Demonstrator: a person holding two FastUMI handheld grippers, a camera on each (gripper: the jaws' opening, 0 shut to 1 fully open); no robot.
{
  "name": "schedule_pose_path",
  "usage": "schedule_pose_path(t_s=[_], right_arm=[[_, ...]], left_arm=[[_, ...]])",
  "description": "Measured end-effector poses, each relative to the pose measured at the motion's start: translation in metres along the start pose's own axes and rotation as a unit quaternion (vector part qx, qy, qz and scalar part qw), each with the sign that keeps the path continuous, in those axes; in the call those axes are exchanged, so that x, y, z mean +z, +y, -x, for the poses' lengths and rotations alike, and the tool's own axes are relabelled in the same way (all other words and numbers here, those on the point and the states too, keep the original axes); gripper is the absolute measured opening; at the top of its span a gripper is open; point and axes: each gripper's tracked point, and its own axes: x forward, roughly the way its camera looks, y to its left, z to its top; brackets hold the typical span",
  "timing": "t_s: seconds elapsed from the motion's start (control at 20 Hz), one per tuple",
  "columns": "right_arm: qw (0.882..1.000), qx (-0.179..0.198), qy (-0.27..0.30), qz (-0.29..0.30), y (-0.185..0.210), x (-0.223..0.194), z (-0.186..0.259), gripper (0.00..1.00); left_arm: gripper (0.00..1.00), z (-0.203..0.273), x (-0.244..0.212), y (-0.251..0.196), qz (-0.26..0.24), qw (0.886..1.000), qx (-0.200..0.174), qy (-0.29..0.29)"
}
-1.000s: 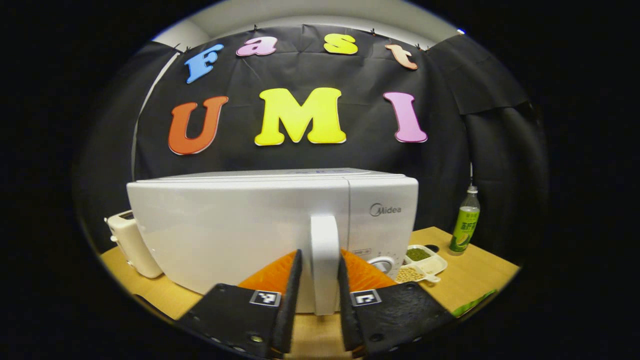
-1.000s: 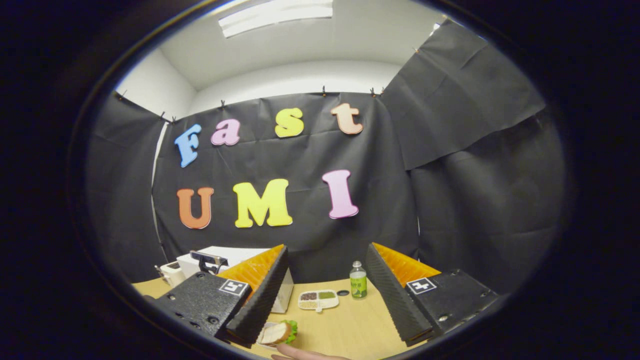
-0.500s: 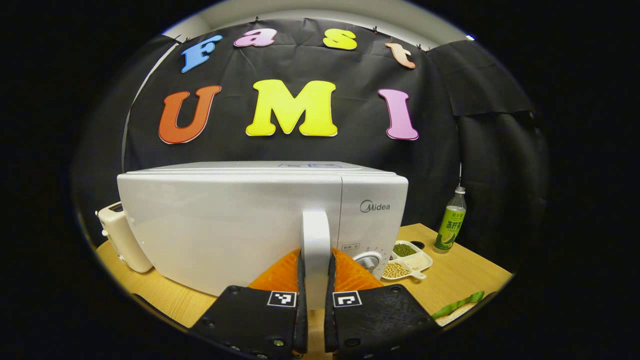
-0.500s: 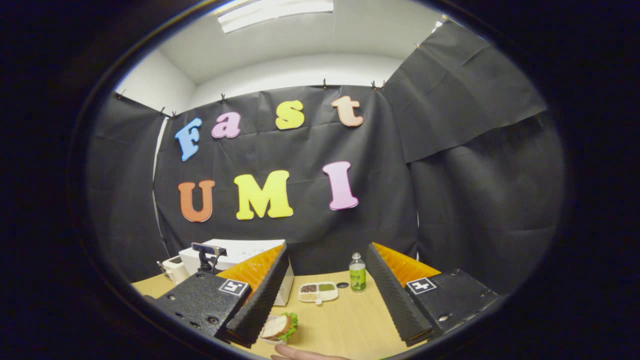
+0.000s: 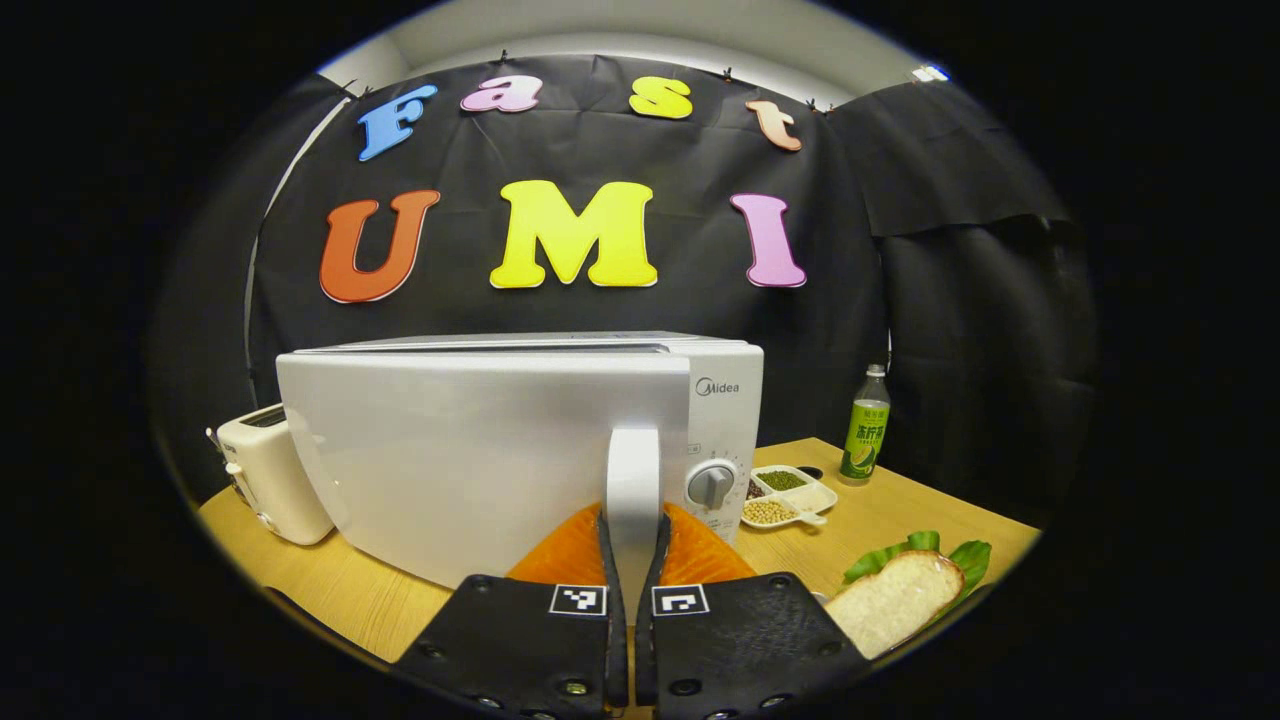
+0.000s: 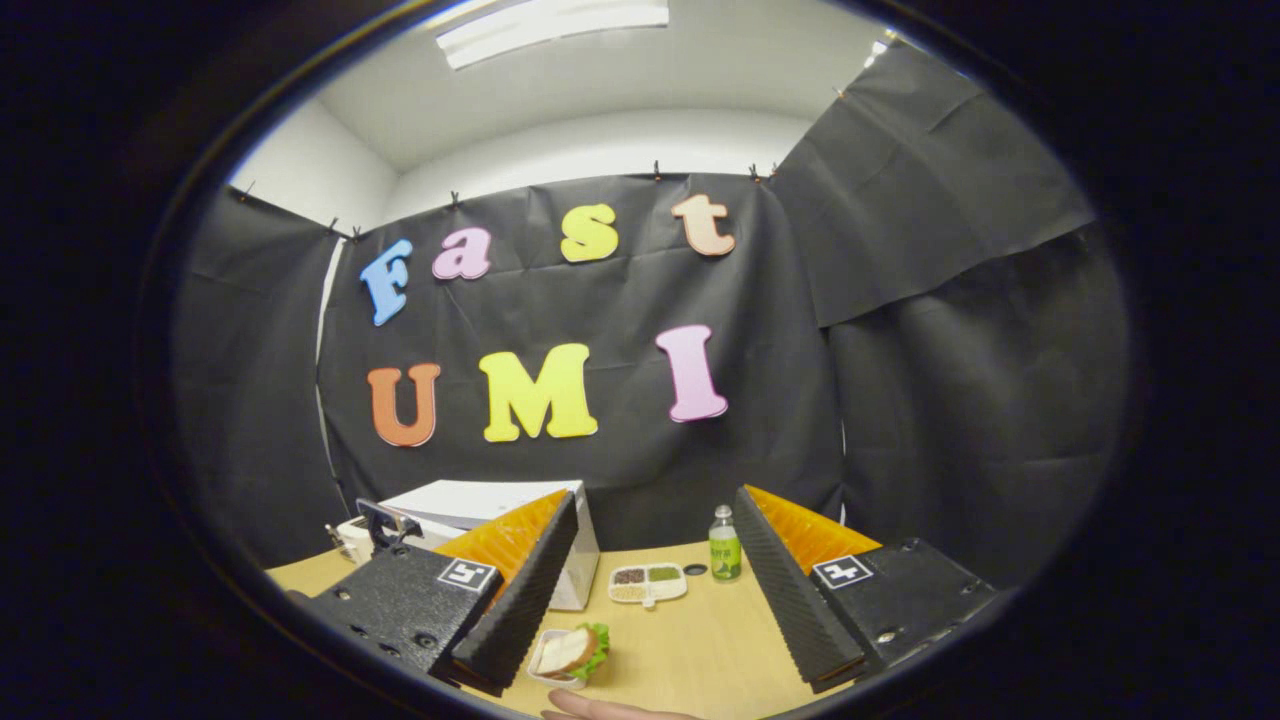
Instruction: Open the microwave oven with the left hand, put the food in, and close the microwave oven.
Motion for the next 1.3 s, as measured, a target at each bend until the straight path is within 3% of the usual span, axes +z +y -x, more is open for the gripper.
schedule_pose_path(t_s=[0.3, 0.35, 0.5, 0.85, 0.9, 1.0, 1.2, 1.25, 1.3], right_arm=[[1.000, 0.021, 0.008, 0.000, 0.028, 0.004, 0.023, 1.00], [1.000, 0.023, 0.004, 0.003, 0.032, 0.007, 0.025, 1.00], [1.000, 0.027, -0.001, 0.013, 0.040, 0.003, 0.032, 1.00], [0.996, 0.076, 0.038, 0.011, 0.077, -0.028, 0.037, 1.00], [0.996, 0.083, 0.042, 0.009, 0.081, -0.031, 0.038, 0.90], [0.995, 0.091, 0.046, 0.012, 0.088, -0.034, 0.038, 0.90], [0.994, 0.093, 0.047, 0.020, 0.096, -0.041, 0.038, 0.90], [0.994, 0.094, 0.049, 0.020, 0.099, -0.043, 0.037, 0.90], [0.994, 0.094, 0.052, 0.021, 0.101, -0.045, 0.037, 0.90]], left_arm=[[0.02, 0.042, -0.005, 0.010, -0.012, 0.999, -0.032, -0.002], [0.10, 0.052, -0.005, 0.013, -0.019, 0.999, -0.033, -0.003], [0.11, 0.080, -0.009, 0.026, -0.029, 0.999, -0.032, -0.004], [0.11, 0.138, -0.015, 0.063, -0.022, 0.999, -0.032, 0.002], [0.11, 0.147, -0.016, 0.070, -0.019, 0.999, -0.032, 0.005], [0.11, 0.162, -0.017, 0.086, -0.016, 0.999, -0.028, 0.007], [0.23, 0.195, -0.021, 0.132, -0.042, 0.999, 0.022, 0.009], [0.45, 0.204, -0.027, 0.142, -0.047, 0.998, 0.031, 0.023], [0.41, 0.219, -0.038, 0.153, -0.040, 0.997, 0.039, 0.045]])
